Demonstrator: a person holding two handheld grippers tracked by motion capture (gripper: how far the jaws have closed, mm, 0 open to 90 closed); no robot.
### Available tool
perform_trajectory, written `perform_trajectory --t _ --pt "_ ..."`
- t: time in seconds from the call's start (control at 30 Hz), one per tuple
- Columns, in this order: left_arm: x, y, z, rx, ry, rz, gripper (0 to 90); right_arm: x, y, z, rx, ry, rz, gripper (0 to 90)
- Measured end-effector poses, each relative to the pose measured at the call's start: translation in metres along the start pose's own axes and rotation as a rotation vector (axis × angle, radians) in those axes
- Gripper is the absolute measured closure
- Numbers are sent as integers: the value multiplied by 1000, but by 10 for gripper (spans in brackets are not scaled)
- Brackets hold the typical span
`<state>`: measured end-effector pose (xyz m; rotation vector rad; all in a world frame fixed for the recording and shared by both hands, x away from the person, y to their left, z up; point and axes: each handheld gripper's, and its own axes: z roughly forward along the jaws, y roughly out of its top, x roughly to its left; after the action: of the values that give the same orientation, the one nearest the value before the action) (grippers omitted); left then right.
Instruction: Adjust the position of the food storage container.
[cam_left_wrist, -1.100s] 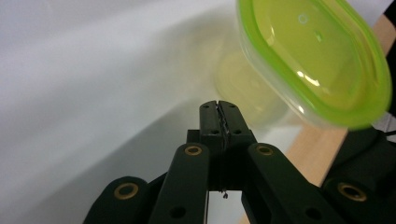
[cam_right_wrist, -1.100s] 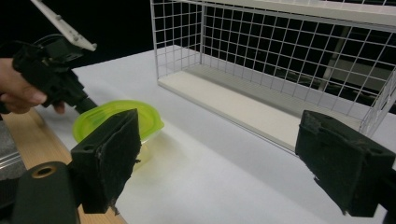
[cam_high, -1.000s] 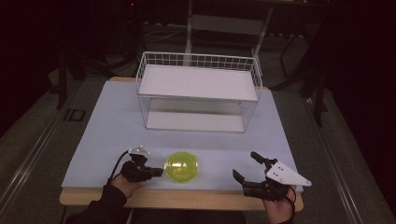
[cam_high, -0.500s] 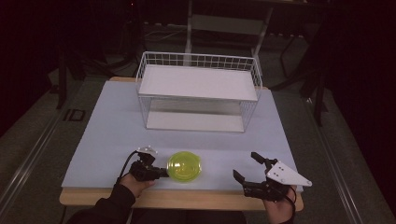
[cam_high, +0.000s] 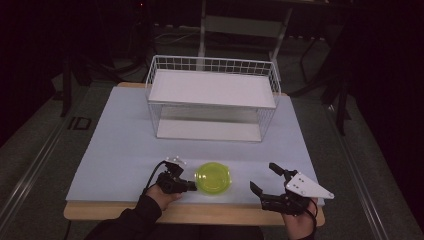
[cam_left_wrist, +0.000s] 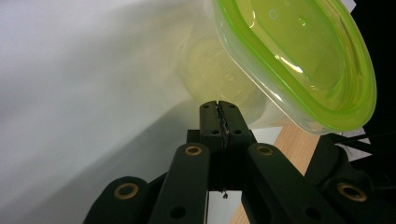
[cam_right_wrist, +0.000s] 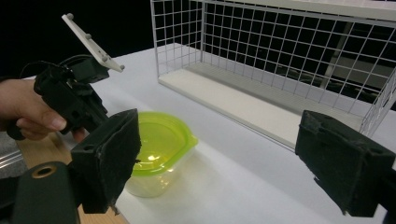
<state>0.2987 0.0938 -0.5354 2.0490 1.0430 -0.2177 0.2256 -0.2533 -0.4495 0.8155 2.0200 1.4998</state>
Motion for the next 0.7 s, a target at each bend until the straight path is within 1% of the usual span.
perform_trajectory --t 0.1,0.13,0.23,0.27,0.3,0.33,0.37,0.4,0.43,0.47,0.5,0.57,0.6,0.63,0.67,0.7 --pt "1 4 3 -15 -7 3 900 0 0 0 2 1 -2 140" --pt "1 5 4 -20 1 10 900 0 0 0 2 1 -2 140" --pt "3 7 5 -23 3 5 900 0 0 1 4 2 -2 140" --pt "3 7 5 -6 18 16 900 0 0 1 7 1 -2 140" --pt "4 5 3 -7 28 10 900 0 -1 1 9 2 -2 140" --pt "4 5 1 -8 28 6 900 0 -1 1 11 4 -2 140" --pt "5 4 -2 -12 36 15 889 0 -1 1 13 4 -3 142" --pt "5 4 -2 -12 36 15 864 1 0 1 13 5 -6 148" --pt "4 4 -6 -10 47 22 864 1 0 1 13 5 -6 148" --pt "3 6 -18 -29 62 49 857 1 0 1 14 6 -7 148" --pt "2 7 -25 -46 61 57 821 1 0 1 12 10 -10 148" --pt "1 8 -39 -78 67 79 787 2 0 3 12 13 -16 148" --pt "2 8 -45 -92 58 80 750 2 0 3 17 14 -21 148" --pt "2 8 -45 -92 58 80 715 2 0 3 17 14 -21 148" --pt "2 6 -57 -121 50 110 715 3 0 4 21 17 -21 148" --pt "2 5 -60 -134 40 122 650 4 0 5 27 20 -19 147"
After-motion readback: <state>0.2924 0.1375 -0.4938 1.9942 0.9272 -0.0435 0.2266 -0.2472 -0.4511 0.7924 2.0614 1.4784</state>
